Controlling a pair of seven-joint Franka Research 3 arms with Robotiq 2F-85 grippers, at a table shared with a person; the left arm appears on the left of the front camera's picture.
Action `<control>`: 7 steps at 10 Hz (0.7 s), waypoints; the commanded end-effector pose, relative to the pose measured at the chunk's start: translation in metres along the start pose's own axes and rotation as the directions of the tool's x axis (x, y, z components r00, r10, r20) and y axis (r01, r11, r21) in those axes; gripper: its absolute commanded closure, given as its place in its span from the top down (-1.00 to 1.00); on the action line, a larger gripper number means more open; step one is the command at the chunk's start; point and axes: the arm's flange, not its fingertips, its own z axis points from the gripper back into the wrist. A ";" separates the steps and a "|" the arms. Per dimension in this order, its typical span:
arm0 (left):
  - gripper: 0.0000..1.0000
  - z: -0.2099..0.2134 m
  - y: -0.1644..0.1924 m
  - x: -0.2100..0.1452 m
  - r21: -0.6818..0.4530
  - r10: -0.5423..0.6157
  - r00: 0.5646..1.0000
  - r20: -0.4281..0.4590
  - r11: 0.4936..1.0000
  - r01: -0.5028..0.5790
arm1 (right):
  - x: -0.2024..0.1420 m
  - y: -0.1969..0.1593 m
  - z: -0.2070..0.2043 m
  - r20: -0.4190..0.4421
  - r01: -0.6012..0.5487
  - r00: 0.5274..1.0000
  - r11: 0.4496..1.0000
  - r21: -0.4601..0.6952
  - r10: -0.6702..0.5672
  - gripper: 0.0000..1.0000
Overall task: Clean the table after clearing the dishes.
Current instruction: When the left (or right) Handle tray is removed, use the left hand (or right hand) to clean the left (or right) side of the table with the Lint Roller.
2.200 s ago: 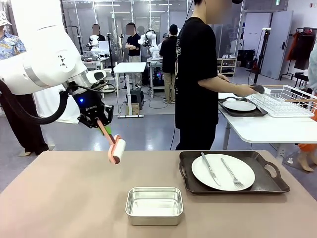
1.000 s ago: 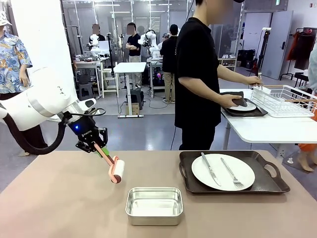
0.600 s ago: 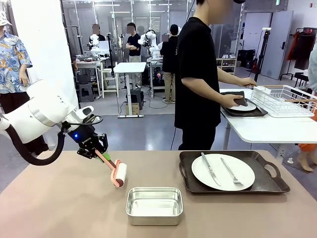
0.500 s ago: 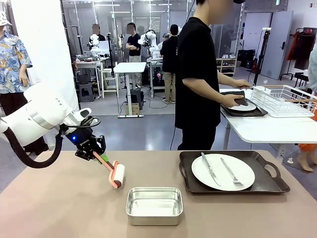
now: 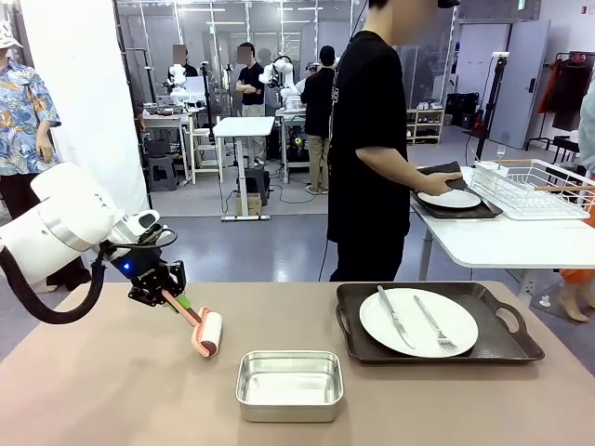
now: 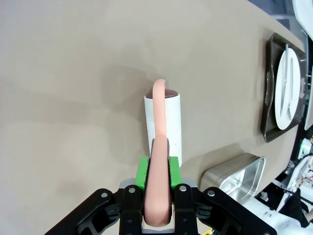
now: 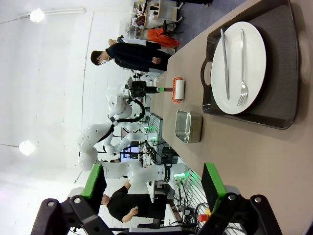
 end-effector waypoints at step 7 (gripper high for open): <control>-0.59 0.007 0.073 -0.003 0.341 -0.049 0.996 0.071 0.940 0.022 | -0.001 0.004 0.000 0.000 -0.007 1.000 1.000 0.002 0.007 1.00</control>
